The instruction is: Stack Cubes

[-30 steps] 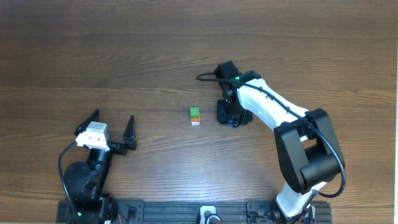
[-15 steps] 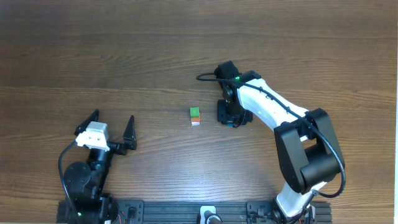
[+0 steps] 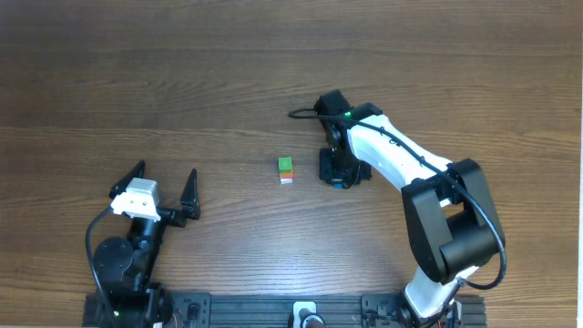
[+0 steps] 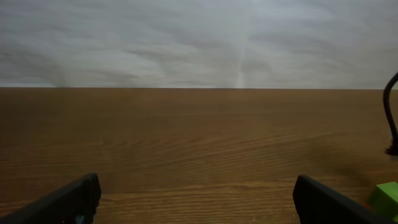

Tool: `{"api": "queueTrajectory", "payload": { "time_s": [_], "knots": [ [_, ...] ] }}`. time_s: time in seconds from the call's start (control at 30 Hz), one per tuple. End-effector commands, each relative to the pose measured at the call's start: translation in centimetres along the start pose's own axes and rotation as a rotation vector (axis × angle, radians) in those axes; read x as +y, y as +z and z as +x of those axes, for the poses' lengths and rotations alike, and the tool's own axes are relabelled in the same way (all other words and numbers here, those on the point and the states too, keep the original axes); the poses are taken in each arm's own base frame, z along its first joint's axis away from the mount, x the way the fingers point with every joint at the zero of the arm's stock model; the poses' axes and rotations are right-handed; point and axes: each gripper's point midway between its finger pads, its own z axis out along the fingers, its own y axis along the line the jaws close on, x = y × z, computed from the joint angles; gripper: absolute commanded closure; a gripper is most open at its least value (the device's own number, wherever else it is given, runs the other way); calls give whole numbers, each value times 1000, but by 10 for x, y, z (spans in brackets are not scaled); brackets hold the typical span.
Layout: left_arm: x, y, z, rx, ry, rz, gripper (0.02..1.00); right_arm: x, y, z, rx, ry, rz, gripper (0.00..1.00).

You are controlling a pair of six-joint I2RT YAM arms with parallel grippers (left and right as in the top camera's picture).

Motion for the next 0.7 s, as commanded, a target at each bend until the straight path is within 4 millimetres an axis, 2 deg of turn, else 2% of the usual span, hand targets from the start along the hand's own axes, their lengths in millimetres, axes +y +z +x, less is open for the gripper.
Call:
{"api": "queueTrajectory", "payload": {
  "time_s": [0.03, 0.13, 0.3, 0.5, 0.6, 0.7],
  "knots": [
    [2, 0, 1, 0, 14, -6, 18, 11, -50, -16, -87, -55, -33, 862],
    [2, 0, 1, -1, 15, -6, 18, 15, -82, -20, -119, -73, -45, 915],
    [2, 0, 1, -1, 14, -6, 18, 26, -130, -24, -158, -101, -63, 941],
    [2, 0, 1, -1, 14, -6, 18, 59, -192, -23, -259, -170, -115, 989],
    [2, 0, 1, -1, 14, -6, 18, 73, -200, -13, -250, -183, -119, 989],
    [2, 0, 1, -1, 15, -6, 18, 91, -196, -2, -204, -202, -101, 991]
  ]
}}
